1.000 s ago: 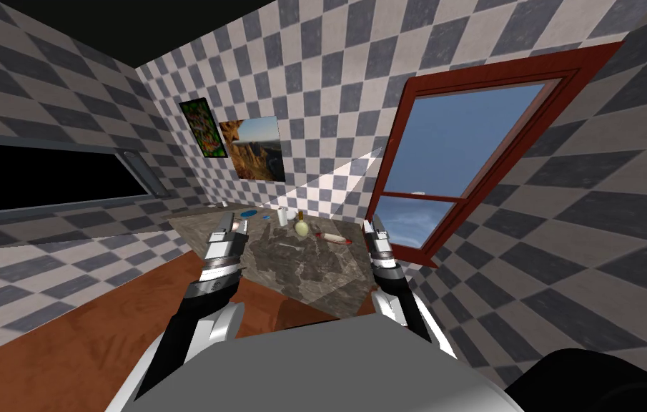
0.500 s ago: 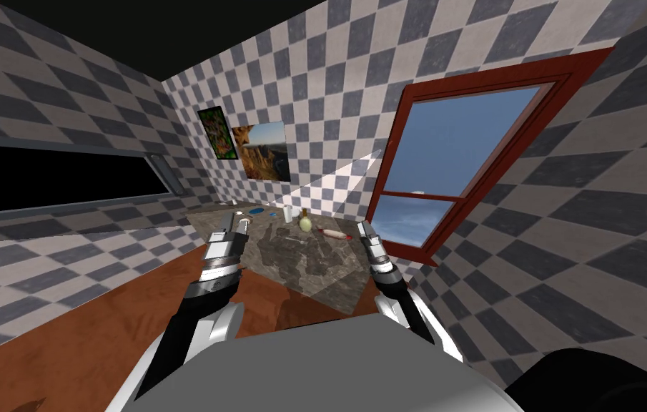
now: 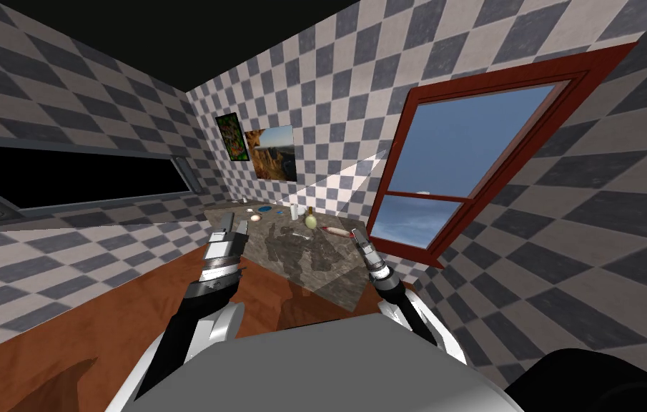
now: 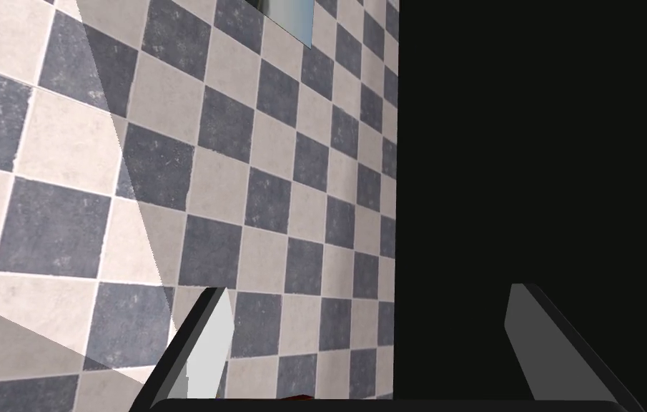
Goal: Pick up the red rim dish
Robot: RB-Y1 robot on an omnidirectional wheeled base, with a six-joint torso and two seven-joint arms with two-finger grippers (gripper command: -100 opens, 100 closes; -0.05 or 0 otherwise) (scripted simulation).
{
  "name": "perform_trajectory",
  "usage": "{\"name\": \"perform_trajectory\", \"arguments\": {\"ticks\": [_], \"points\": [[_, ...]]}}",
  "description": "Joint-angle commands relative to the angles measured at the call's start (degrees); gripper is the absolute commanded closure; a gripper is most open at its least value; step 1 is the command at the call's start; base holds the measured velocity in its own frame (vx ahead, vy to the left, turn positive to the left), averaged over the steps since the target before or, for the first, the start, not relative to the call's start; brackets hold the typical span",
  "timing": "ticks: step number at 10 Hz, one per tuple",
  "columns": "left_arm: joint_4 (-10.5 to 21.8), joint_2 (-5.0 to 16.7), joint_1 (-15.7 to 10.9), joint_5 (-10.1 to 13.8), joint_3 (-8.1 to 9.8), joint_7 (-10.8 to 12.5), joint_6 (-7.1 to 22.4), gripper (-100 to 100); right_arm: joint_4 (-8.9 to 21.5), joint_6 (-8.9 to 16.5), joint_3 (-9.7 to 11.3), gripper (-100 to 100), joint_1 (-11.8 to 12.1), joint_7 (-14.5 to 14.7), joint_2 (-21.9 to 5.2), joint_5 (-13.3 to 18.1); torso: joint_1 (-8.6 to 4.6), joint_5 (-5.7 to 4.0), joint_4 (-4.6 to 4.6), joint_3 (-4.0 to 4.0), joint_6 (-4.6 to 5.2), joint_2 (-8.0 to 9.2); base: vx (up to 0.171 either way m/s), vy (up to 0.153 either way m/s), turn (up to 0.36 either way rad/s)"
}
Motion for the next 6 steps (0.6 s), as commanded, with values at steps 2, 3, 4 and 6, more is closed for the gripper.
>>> {"name": "perform_trajectory", "arguments": {"ticks": [2, 3, 4, 6], "points": [[0.0, 0.0, 0.0, 0.0, 0.0, 0.0, 0.0, 0, 1.5, -1.6, 1.5, -100, 0.2, 0.9, -4.1, 1.2, -0.02, 0.0, -0.01, -0.04, 0.02, -0.08, -0.045, 0.038, 0.08], [0.0, 0.0, 0.0, 0.0, 0.0, 0.0, 0.0, 0, 1.5, -1.6, 1.5, -100, 0.2, 0.9, -4.8, 1.2, 0.02, 0.0, -0.02, -0.06, 0.0, -0.11, -0.034, 0.038, 0.079], [0.0, 0.0, 0.0, 0.0, 0.0, 0.0, 0.0, 0, 2.8, -2.8, 2.5, -100, 0.4, 1.4, -6.9, 2.0, 0.0, 0.0, -0.03, -0.08, 0.01, -0.15, -0.046, 0.05, 0.154], [0.0, 0.0, 0.0, 0.0, 0.0, 0.0, 0.0, 0, 4.3, -4.0, 3.6, -100, 0.7, 1.8, -9.7, 2.9, 0.01, 0.01, -0.02, -0.07, 0.02, -0.13, -0.044, 0.053, 0.093]]}}
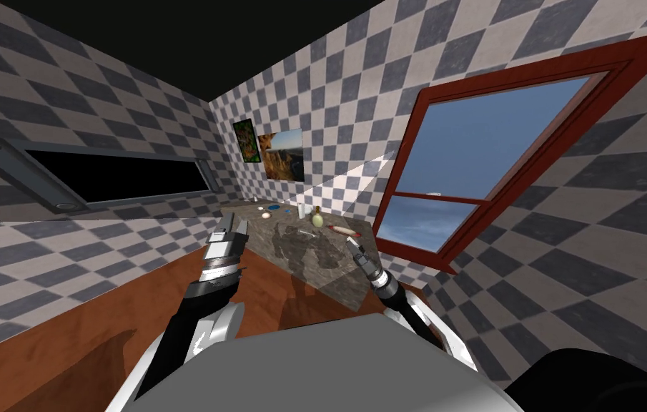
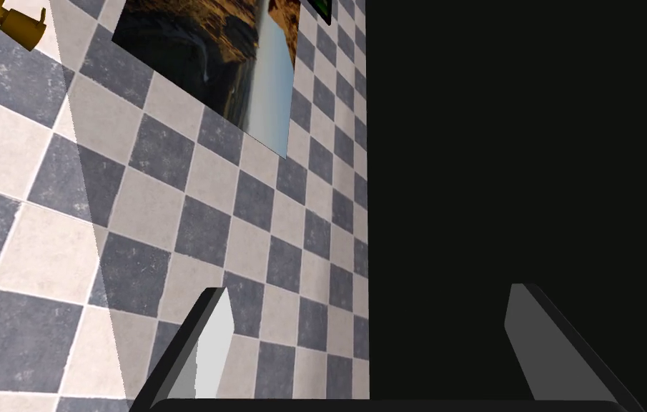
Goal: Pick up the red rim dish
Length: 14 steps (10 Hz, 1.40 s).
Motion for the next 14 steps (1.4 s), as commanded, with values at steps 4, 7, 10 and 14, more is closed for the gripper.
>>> {"name": "perform_trajectory", "arguments": {"ticks": [4, 7, 10, 14], "points": [[0.0, 0.0, 0.0, 0.0, 0.0, 0.0, 0.0, 0, 3.9, -2.9, 2.9, -100, 1.1, 1.0, -7.1, 2.2, -0.05, 0.0, -0.02, -0.07, 0.02, -0.12, -0.013, 0.056, 0.126], [0.0, 0.0, 0.0, 0.0, 0.0, 0.0, 0.0, 0, 5.7, -3.9, 4.1, -100, 1.5, 1.2, -11.7, 3.1, 0.0, 0.0, -0.03, -0.09, 0.0, -0.16, 0.003, 0.056, 0.108], [0.0, 0.0, 0.0, 0.0, 0.01, 0.0, 0.0, 0, 9.6, -5.7, 6.6, -100, 2.5, 1.6, -16.8, 5.0, -0.02, 0.01, -0.04, -0.12, 0.04, -0.2, 0.018, 0.069, 0.149], [0.0, 0.0, 0.0, 0.0, 0.01, 0.0, 0.0, 0, 14.2, -7.1, 9.2, -100, 3.6, 1.6, -23.4, 7.0, -0.01, 0.01, -0.05, -0.14, 0.05, -0.23, 0.028, 0.067, 0.134]]}}
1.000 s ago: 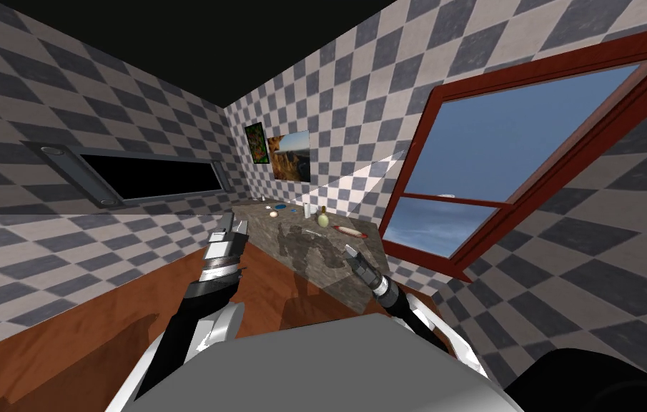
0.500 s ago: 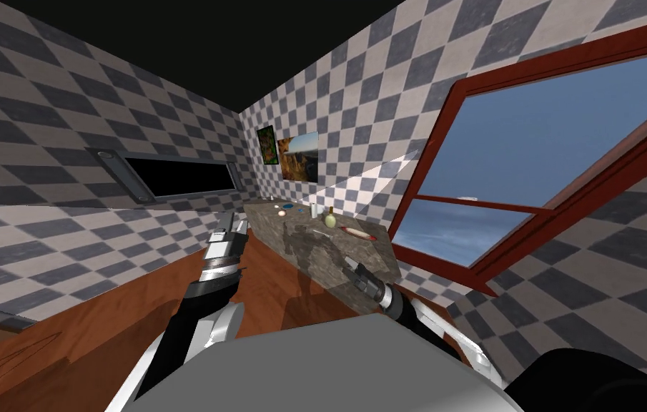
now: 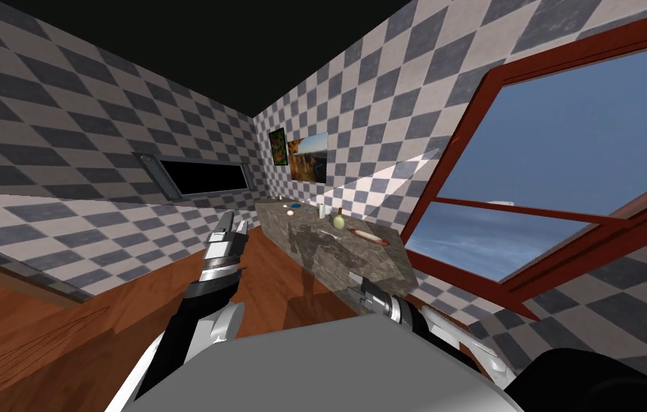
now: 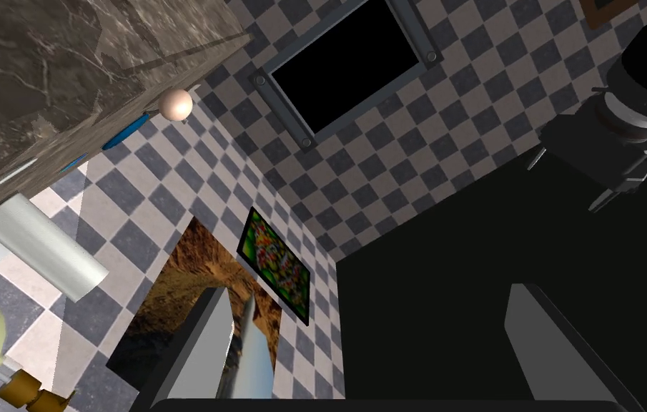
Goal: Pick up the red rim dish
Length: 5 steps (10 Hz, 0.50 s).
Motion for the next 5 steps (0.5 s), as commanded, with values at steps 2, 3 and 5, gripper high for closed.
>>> {"name": "perform_trajectory", "arguments": {"ticks": [2, 3, 5], "points": [[0.0, 0.0, 0.0, 0.0, 0.01, 0.0, 0.0, 0, 0.6, 0.0, 0.5, -100, 0.2, -0.2, -3.5, 0.4, -0.04, 0.01, 0.0, 0.01, 0.03, 0.02, 0.021, 0.042, 0.038], [0.0, 0.0, 0.0, 0.0, 0.01, 0.0, 0.0, 0, 3.1, -0.6, 1.8, -100, 0.7, -0.3, -5.8, 1.4, -0.13, -0.02, 0.02, 0.05, 0.04, 0.08, 0.024, 0.051, 0.196], [0.0, 0.0, 0.0, 0.0, 0.01, 0.0, 0.0, 0, 5.4, -1.1, 3.0, -100, 1.2, -0.4, -9.3, 2.3, -0.06, 0.0, 0.01, 0.02, 0.03, 0.04, 0.035, 0.068, 0.137]]}}
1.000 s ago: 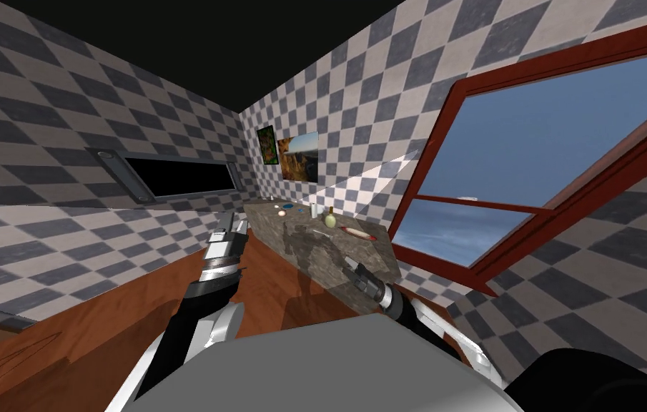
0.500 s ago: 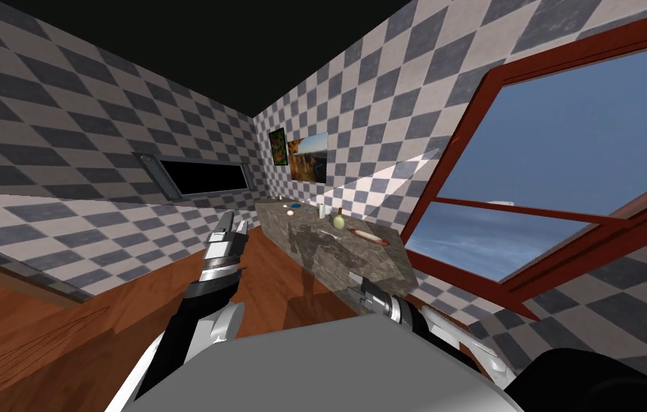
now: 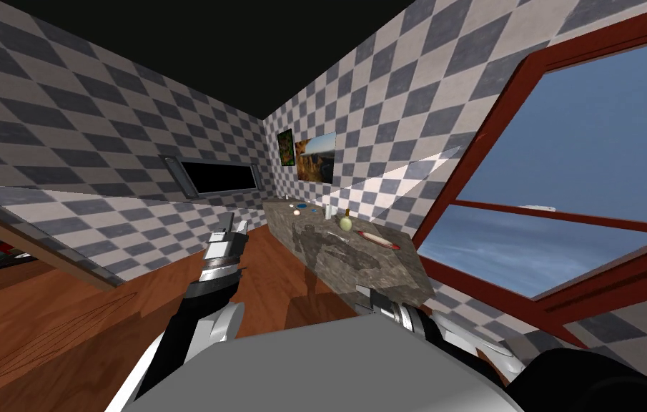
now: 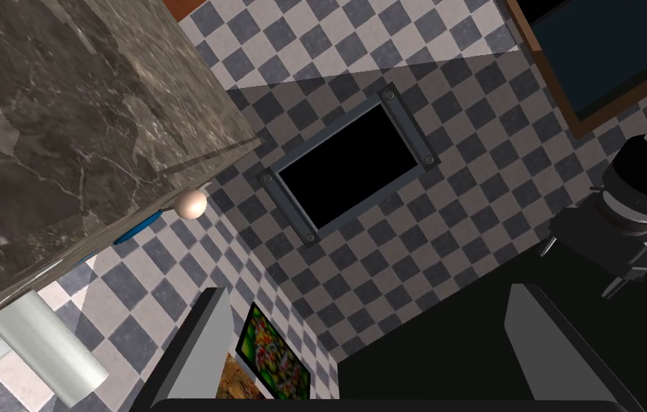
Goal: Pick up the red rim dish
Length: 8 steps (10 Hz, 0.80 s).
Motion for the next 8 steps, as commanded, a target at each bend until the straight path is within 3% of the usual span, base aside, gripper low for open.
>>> {"name": "perform_trajectory", "arguments": {"ticks": [1, 2, 3, 4, 5, 6, 7, 8], "points": [[0.0, 0.0, 0.0, 0.0, 0.0, 0.0, 0.0, 0, 1.3, -0.3, 0.4, -100, 0.3, -0.1, -2.9, 0.3, 0.0, 0.0, 0.0, 0.0, 0.0, 0.0, 0.039, 0.069, 0.084], [0.0, 0.0, 0.0, 0.0, 0.0, 0.0, 0.0, 0, 1.3, -0.3, 0.4, -100, 0.3, -0.1, -3.1, 0.3, -0.02, 0.01, 0.0, 0.0, 0.03, 0.0, 0.026, 0.026, -0.009], [0.0, 0.0, 0.0, 0.0, 0.01, 0.0, 0.0, 0, 4.0, -0.8, 1.5, -100, 0.8, -0.3, -5.4, 1.2, -0.13, -0.01, 0.01, 0.02, 0.04, 0.05, 0.046, 0.051, 0.169], [0.0, 0.0, 0.0, 0.0, 0.0, 0.0, 0.0, 0, 4.0, -0.8, 1.5, -100, 0.8, -0.3, -6.9, 1.2, -0.09, -0.01, 0.0, 0.0, 0.0, 0.0, 0.047, 0.047, 0.108], [0.0, 0.0, 0.0, 0.0, 0.01, 0.0, 0.0, 0, 6.7, -1.2, 2.5, -100, 1.2, -0.5, -8.8, 2.0, -0.1, -0.01, 0.0, -0.02, 0.03, -0.02, 0.06, 0.065, 0.155], [0.0, 0.0, 0.0, 0.0, 0.0, 0.0, 0.0, 0, 6.7, -1.2, 2.5, -100, 1.2, -0.5, -10.5, 2.0, -0.04, 0.0, -0.01, -0.04, 0.01, -0.07, 0.054, 0.049, 0.09], [0.0, 0.0, 0.0, 0.0, 0.01, 0.0, 0.0, 0, 9.4, -1.5, 3.5, -100, 1.7, -0.7, -12.3, 2.8, -0.08, 0.0, -0.01, -0.04, 0.03, -0.06, 0.055, 0.06, 0.168], [0.0, 0.0, 0.0, 0.0, 0.0, 0.0, 0.0, 0, 9.5, -1.5, 3.5, -100, 1.7, -0.7, -14.2, 2.8, -0.05, 0.0, -0.01, -0.04, 0.01, -0.06, 0.048, 0.048, 0.078]]}}
